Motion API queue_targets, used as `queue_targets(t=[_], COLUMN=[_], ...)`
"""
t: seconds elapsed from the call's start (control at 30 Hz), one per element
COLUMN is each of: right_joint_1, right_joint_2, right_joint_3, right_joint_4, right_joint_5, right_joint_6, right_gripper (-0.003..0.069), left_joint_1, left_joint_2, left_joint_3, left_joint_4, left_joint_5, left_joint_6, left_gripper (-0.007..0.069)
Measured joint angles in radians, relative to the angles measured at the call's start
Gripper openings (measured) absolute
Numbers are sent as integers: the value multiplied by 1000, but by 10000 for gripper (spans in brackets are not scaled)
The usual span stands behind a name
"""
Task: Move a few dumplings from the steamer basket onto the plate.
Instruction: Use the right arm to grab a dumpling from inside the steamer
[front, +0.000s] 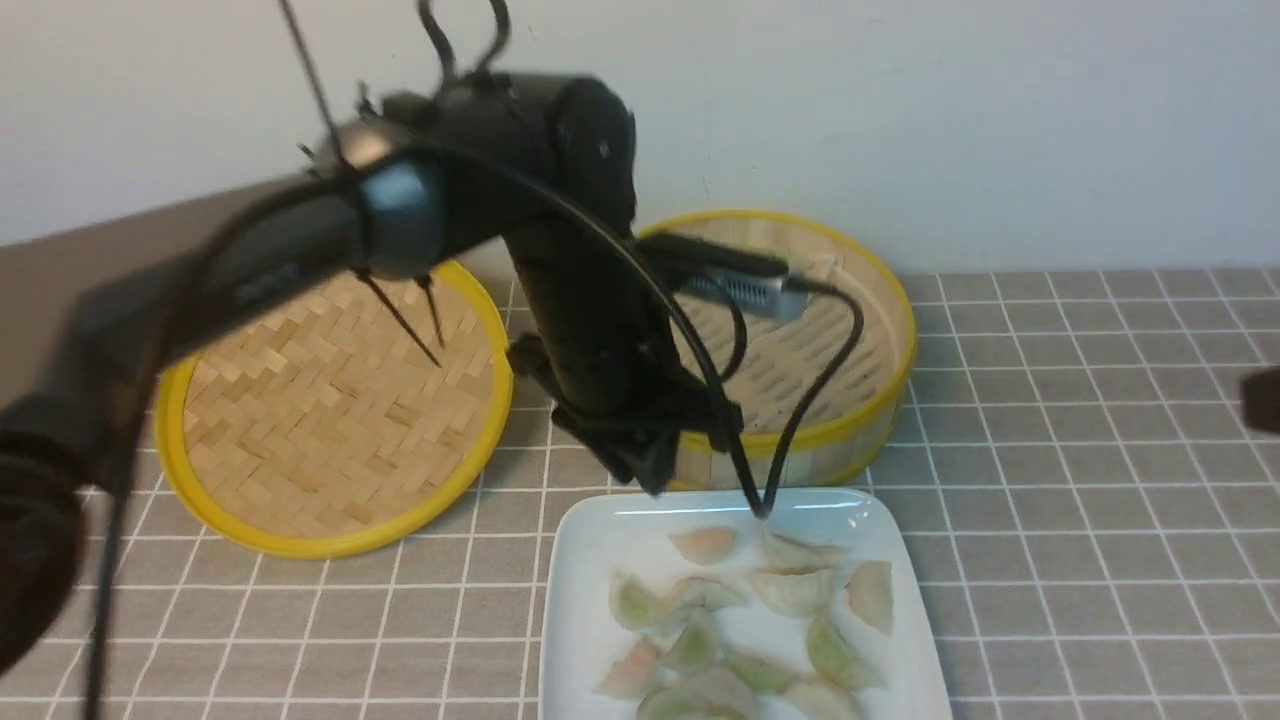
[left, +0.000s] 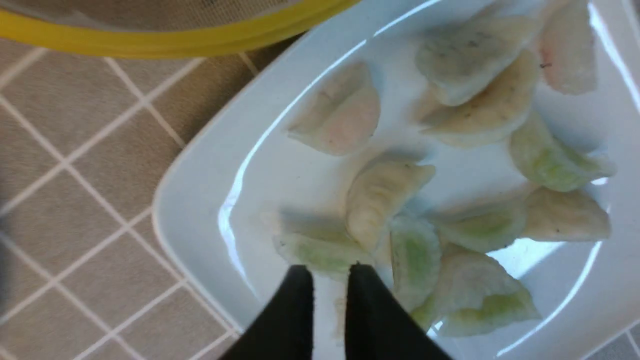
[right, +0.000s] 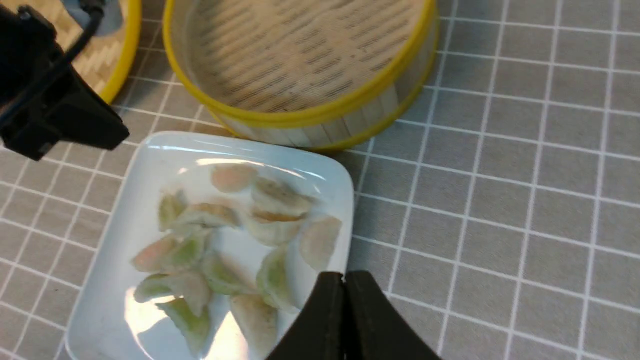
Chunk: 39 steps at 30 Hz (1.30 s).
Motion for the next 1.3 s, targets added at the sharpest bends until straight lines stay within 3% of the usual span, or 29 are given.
queue_targets(t=[0.1, 0.27, 0.47, 0.63, 0.8, 1.0, 1.17, 1.3], right_joint_1=[1, 79, 198, 213, 213, 223, 249, 259], right_joint_2=[83, 304, 669, 925, 1146, 1402, 1511, 1550], right_joint_3=[-70, -260, -608, -866, -1091, -1350, -1434, -1440], right_joint_4=[46, 57, -21, -45, -55, -62, -98, -124], right_joint_5=[6, 12, 26, 89, 138, 144, 146, 121], right_joint_6=[-56, -122, -132, -101, -54, -39, -39, -39], right_gripper=[-13, -13, -9, 11, 71, 246, 369, 395], left_joint_1=[0, 0, 0, 0, 0, 0, 0, 0], left_joint_2=[-86, -278, -525, -639, -710, -774, -793, -793], left_joint_3=[9, 59, 192, 256, 270, 270, 270, 270], left_joint_4=[22, 20, 25, 49, 76, 99, 99, 105], left_joint_5=[3, 5, 24, 31, 33, 33, 35, 36], left_joint_6=[0, 0, -2, -41, -86, -124, -136, -140], left_gripper=[10, -5, -5, -5, -5, -5, -5, -5])
